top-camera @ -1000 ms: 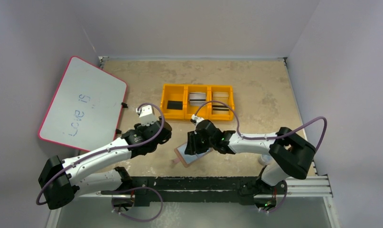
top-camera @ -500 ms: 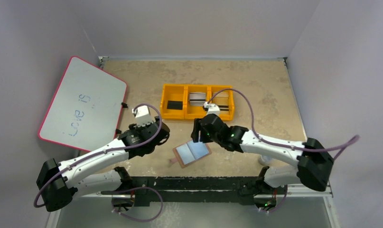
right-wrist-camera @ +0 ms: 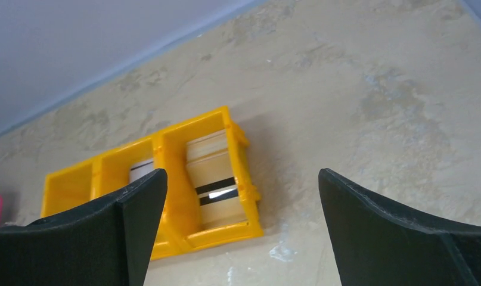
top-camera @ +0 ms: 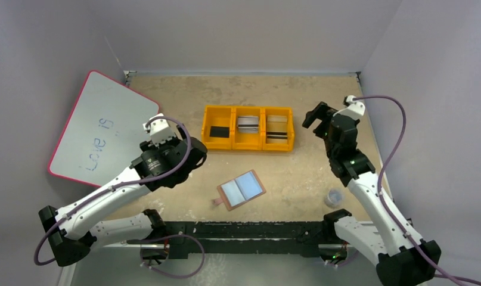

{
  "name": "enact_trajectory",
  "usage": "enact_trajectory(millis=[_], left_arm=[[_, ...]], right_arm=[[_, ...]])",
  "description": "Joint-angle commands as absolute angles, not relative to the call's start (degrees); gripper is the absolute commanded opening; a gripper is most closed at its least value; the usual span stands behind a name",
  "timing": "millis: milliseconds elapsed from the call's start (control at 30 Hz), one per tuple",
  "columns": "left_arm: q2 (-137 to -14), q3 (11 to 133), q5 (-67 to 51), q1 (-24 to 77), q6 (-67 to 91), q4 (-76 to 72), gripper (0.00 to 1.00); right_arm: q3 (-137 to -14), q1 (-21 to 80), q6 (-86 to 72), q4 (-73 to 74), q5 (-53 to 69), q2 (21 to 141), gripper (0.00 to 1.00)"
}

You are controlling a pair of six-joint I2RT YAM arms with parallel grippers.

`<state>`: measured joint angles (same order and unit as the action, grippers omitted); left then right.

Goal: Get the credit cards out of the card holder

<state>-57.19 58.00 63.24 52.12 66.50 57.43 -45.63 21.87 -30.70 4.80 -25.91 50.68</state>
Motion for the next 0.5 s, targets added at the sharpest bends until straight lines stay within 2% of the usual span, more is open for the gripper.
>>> enact_trajectory(millis=[0,133,333,467], left_arm=[[-57.03,63.58,71.72,51.85,70.76,65.45,0.84],[-54.60,65.26,73.80,51.80,70.54,65.82,0.85],[-49.76,63.67,74.02,51.85,69.25,64.27,0.85],[-46.53,61.49,74.48,51.85,71.08,63.19,0.85]], right_arm=[[-50.00,16.97,-22.77,2.97,-14.67,53.30,1.00],[-55.00,16.92,-19.90,6.43,-17.04,53.86,1.00],[-48.14,16.95,-17.23,-2.65,-8.43,47.15,1.00],[-46.08,16.93,-17.31,-3.71,-8.26,46.30,1.00]])
